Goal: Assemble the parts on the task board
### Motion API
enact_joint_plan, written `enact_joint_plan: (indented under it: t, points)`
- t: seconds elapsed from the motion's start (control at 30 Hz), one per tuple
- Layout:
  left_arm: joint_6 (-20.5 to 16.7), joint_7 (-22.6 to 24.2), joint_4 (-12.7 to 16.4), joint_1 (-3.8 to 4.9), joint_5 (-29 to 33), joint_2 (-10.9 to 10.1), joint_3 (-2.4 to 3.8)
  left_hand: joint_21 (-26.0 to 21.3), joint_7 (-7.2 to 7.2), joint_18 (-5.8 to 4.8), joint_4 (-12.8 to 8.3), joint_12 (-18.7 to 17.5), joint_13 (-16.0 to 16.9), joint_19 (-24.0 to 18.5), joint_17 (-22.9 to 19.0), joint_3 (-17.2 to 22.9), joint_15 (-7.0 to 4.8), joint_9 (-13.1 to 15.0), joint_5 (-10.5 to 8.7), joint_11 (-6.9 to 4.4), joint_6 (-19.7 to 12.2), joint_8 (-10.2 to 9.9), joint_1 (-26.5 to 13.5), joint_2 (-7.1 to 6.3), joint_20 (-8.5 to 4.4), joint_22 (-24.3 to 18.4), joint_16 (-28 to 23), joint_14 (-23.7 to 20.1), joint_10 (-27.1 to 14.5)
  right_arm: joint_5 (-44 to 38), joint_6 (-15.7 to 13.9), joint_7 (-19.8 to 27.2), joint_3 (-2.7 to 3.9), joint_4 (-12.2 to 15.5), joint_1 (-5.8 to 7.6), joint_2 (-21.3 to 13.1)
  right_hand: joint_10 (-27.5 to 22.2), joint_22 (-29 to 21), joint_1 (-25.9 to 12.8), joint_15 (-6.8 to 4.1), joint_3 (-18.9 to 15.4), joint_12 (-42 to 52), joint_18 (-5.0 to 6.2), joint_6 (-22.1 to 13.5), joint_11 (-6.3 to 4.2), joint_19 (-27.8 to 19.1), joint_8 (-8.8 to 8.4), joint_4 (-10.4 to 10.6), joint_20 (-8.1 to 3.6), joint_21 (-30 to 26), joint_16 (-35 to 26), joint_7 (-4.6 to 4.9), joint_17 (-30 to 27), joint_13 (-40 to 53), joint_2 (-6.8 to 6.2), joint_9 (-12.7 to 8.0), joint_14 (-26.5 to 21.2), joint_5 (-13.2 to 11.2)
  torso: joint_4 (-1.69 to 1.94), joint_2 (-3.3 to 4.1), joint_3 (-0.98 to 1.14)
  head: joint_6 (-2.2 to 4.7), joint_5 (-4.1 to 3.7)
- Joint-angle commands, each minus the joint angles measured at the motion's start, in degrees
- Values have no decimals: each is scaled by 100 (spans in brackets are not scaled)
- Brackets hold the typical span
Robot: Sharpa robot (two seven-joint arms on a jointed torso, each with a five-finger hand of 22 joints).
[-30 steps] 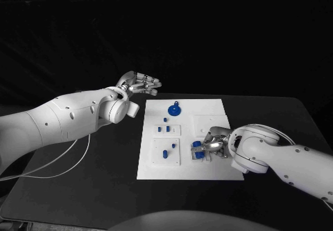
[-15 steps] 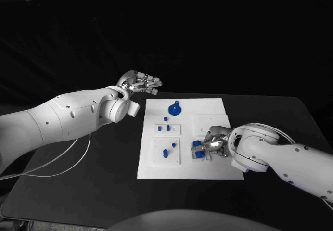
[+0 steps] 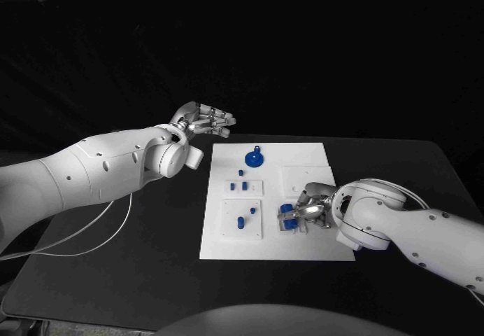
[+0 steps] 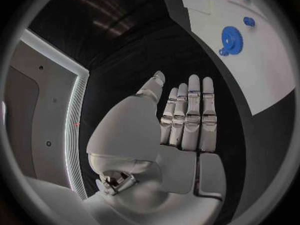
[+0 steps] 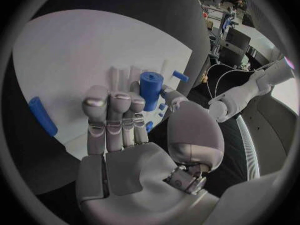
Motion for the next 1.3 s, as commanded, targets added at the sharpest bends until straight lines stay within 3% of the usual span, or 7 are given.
enact_joint_plan:
  t: [0.03, 0.2, 0.3, 0.43, 0.5, 1.03, 1.3]
  points:
    - [77, 31, 15, 1, 38, 2, 4, 11, 2, -51, 5, -8, 1, 58, 6, -20, 8, 0, -22, -5, -50, -4, -20, 24, -1, -5, -14, -37, -28, -32, 129, -27, -46, -23, -51, 40, 1, 11, 144, -43, 577, -33, -75, 18, -26, 334, -19, -597, -38, -8, -26, -18, 9, -13, 135, -92, 3, 37, 2, 0, -1, -7, 6]
    - [73, 30, 16, 1, 38, -4, 4, 12, 3, -51, 6, -8, 1, 59, 6, -22, 8, -1, -22, -5, -54, -6, -21, 22, -1, -11, -14, -37, -28, -46, 101, -23, -46, -23, -52, 47, -4, 6, 87, -39, 509, -43, -69, 24, -21, 333, -20, -542, -37, -21, -33, -11, 6, -21, 70, -96, 2, -68, 5, -1, 0, -19, 16]
    - [72, 29, 16, 1, 38, -5, 4, 13, 5, -51, 8, -8, 1, 61, 6, -26, 8, -2, -22, -4, -61, -7, -21, 18, -1, -20, -14, -37, -28, -60, 90, -21, -46, -25, -52, 50, -6, 3, -20, -30, 334, -57, -60, 60, 4, 333, -13, -342, -32, -31, -39, 21, 6, -28, -64, -90, 2, -1008, 1, 0, -1, -19, 21]
    - [73, 29, 16, 1, 38, -6, 4, 13, 5, -51, 8, -8, 1, 61, 6, -26, 8, -2, -22, -4, -61, -7, -21, 18, -1, -20, -14, -37, -28, -69, 80, -18, -46, -27, -52, 52, -4, 5, 14, -31, 55, -74, -58, 68, 9, 334, -15, -55, -37, -32, -45, 35, 22, -29, -192, -71, 1, -1022, 0, 1, -1, -24, 25]
    - [73, 29, 16, 1, 38, -6, 4, 13, 5, -51, 8, -8, 1, 61, 6, -26, 8, -2, -22, -4, -61, -7, -21, 18, -1, -20, -14, -37, -28, -70, 77, -17, -46, -26, -52, 51, 2, 14, 255, -30, -159, -99, -59, 62, 12, 335, -16, 265, -37, -24, -64, 39, 46, -26, -221, -54, 1, -1022, -1, 0, 0, -26, 28]
    - [79, 25, 14, 1, 38, -8, 4, 13, 5, -51, 8, -8, 1, 61, 6, -26, 8, -2, -22, -4, -61, -7, -21, 18, -1, -20, -14, -37, -28, -84, 12, -9, -46, 13, -53, 27, 9, 16, 277, -21, 71, -109, -40, 66, 7, 335, -19, 153, -15, -31, -78, 23, 50, -43, -149, -60, 15, -958, -1, 2, 2, -38, 36]
    - [95, 16, 14, 1, 38, -11, 4, 13, 3, -53, 30, -7, 1, 62, 4, -34, 13, -1, -19, -3, -61, -5, -29, 29, 3, -63, -17, -48, -32, -85, -38, -9, -46, 33, -54, 15, 7, 20, 267, -28, 143, -97, -42, 69, -4, 336, -19, 17, -20, -27, -75, 6, 45, -57, -90, -91, 15, -575, 3, 0, 0, -39, 34]
